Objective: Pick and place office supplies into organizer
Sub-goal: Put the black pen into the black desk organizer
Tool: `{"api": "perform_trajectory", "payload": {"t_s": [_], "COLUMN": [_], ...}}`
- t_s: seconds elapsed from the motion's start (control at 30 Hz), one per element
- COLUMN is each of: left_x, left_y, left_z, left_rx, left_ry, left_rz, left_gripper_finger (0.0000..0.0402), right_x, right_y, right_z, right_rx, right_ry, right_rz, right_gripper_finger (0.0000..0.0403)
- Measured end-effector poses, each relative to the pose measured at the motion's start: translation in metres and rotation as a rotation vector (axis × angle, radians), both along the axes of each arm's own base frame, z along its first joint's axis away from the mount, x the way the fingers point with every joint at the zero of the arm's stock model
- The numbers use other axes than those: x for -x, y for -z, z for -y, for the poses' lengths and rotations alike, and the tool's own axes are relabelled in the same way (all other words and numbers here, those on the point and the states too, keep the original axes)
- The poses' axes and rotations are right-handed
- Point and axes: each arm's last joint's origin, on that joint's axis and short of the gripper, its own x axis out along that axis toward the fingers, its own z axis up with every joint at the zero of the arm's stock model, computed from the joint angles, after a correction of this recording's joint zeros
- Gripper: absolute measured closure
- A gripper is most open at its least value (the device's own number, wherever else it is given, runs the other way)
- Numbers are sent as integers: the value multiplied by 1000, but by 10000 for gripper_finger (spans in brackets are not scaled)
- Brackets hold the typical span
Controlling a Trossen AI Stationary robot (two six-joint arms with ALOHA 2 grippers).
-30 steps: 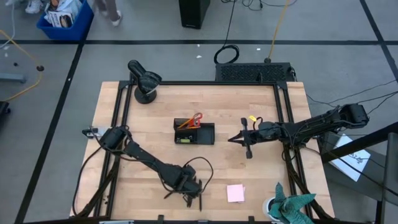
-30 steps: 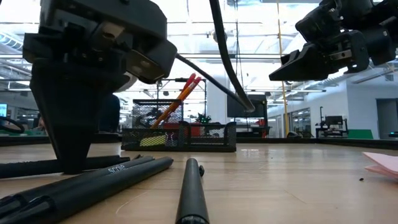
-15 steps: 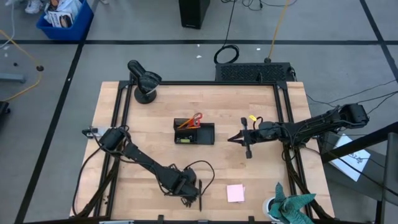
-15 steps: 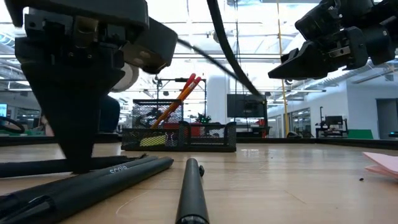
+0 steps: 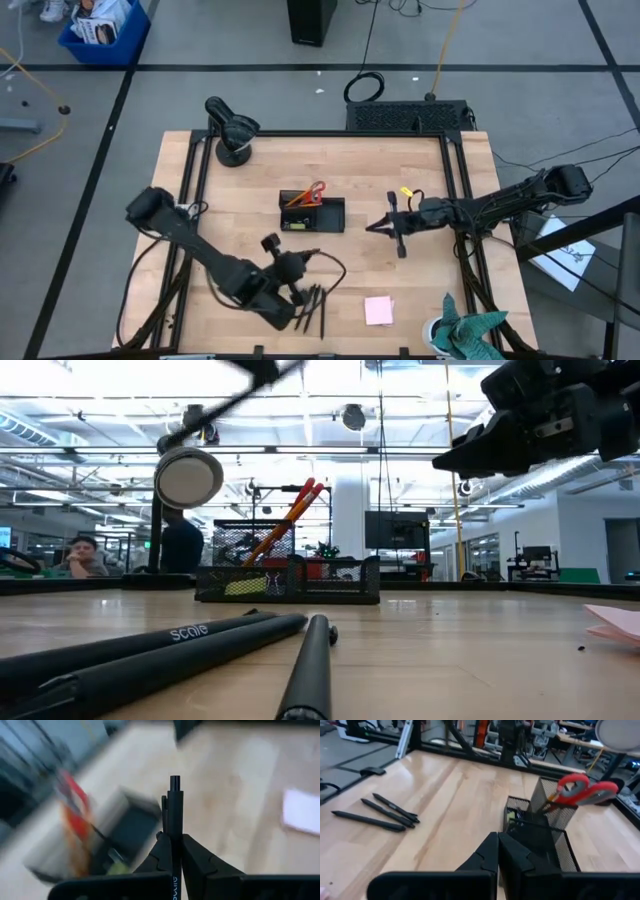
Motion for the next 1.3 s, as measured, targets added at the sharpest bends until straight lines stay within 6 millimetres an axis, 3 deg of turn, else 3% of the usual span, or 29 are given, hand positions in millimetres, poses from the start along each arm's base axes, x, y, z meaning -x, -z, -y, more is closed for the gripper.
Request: {"api": "perform_trajectory", "payload": {"t_s": [0.2, 0.3, 0.47, 0.6, 0.83, 1.0, 1.3], "left_x": [18, 20, 19, 12, 13, 33, 56], "left_y": [-37, -53, -55, -46, -34, -15, 43], "left_z": [-8, -23, -49, -71, -120, -156, -207], "left_rx": [-303, -339, -335, -261, -230, -232, -82], "left_ry": [-2, -25, -19, 115, 391, 426, 396], "left_rz": [89, 95, 47, 49, 263, 408, 489], "left_gripper_finger": [378, 387, 394, 383, 395, 385, 390], "right_x": [0, 0, 0, 0, 0, 0, 0], "right_y": [-2, -3, -5, -6, -6, -6, -4], "right_z": [-4, -7, -9, -9, -9, -9, -9], "right_rx": [-2, -4, -7, -7, 5, 0, -4], "right_ry": [-22, -34, -46, -46, -48, -47, -45], "right_rz": [20, 33, 54, 62, 69, 68, 39], "right_gripper_finger": [403, 403, 403, 403, 403, 403, 403]}}
